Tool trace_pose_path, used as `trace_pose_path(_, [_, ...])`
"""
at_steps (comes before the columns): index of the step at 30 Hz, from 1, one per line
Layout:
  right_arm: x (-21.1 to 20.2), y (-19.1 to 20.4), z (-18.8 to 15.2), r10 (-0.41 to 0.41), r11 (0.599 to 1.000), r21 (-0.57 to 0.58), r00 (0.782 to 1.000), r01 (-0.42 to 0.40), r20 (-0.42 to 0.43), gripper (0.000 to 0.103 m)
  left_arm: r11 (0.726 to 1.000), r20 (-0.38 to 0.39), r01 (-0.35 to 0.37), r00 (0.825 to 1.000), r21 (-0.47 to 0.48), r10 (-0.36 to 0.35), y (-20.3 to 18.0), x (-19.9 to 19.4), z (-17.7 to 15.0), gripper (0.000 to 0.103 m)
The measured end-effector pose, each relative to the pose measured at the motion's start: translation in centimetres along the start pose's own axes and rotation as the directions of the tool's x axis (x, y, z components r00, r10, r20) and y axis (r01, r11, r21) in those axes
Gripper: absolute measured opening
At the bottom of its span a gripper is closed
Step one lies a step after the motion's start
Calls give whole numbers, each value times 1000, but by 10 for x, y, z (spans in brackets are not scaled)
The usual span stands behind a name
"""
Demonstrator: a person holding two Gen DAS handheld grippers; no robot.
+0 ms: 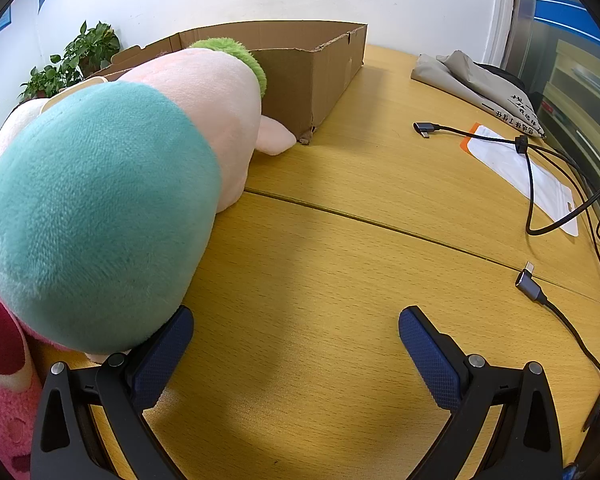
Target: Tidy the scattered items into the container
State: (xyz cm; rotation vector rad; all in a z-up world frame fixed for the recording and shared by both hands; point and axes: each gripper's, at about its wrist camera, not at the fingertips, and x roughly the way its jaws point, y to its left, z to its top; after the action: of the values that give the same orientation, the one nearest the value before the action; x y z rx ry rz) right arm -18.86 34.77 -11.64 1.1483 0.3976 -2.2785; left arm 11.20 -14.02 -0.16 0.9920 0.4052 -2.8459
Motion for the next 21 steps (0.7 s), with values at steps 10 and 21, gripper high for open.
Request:
trace_pose_path(10, [0,0,0,-1,1000,2,1000,1,0,103,959,3,264,964,-105,-265,-58,10,-6,103])
trace_pose_path(21, [-108,42,-59,-123,992,55,985,117,121,103,996,55,84,995,35,-86,-70,-51,-35,103])
